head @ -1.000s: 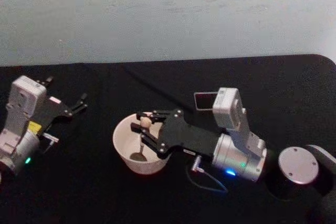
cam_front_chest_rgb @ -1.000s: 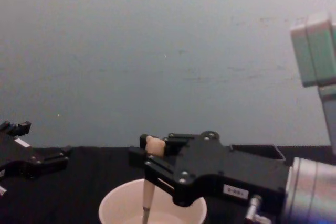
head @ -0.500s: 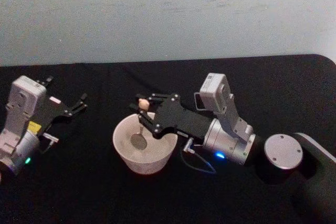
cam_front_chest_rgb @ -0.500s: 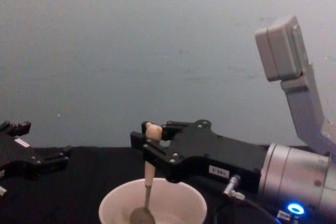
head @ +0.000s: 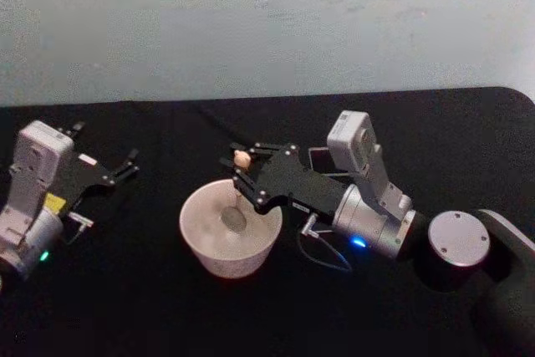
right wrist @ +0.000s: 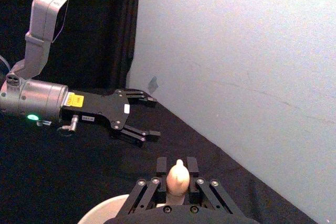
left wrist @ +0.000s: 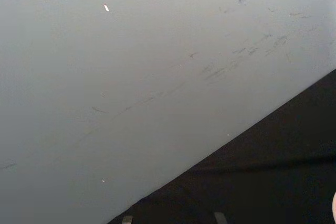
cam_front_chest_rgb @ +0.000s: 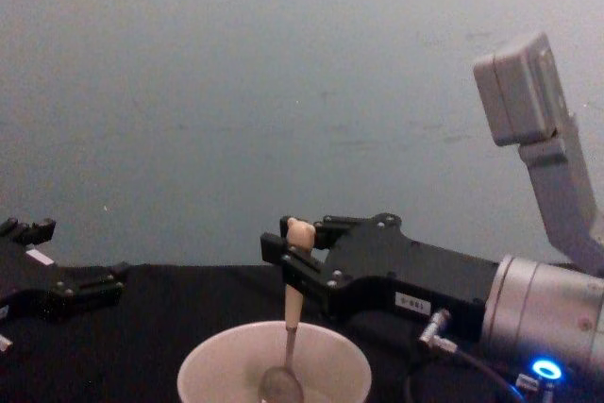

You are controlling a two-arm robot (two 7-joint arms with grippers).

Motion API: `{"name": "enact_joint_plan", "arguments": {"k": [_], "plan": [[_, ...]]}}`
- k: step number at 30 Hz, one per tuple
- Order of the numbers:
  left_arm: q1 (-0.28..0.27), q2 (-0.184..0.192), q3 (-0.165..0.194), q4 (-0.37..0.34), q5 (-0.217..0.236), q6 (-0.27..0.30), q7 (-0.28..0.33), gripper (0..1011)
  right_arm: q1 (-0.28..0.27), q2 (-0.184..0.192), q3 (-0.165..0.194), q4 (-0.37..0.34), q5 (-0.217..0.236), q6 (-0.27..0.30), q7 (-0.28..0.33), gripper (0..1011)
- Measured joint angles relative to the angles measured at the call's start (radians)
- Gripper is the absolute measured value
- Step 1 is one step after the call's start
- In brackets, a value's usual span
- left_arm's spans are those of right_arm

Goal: Pick up the stirring spoon with one hand, stir inside the cup, then place it back in its original position.

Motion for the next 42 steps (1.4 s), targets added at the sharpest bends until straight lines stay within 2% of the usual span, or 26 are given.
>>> {"name": "enact_joint_plan", "arguments": {"k": [19,26,34,42], "plan": [[0.0,0.0,0.0,0.0,0.0,0.0,0.0,1001,-0.008,-0.002,0.005,-0.005,-0.002,0.004,0.005,215],[0.0,0.0,0.0,0.0,0.0,0.0,0.0,1001,-0.017,0.003,0.016,-0.027,0.008,0.006,0.002,214],[0.0,0.0,0.0,0.0,0.0,0.0,0.0,1001,-0.031,0.02,0.045,-0.095,0.029,0.016,-0.012,215],[0.0,0.0,0.0,0.0,0.0,0.0,0.0,1001,-0.046,0.051,0.1,-0.221,0.061,0.05,-0.05,215]]}}
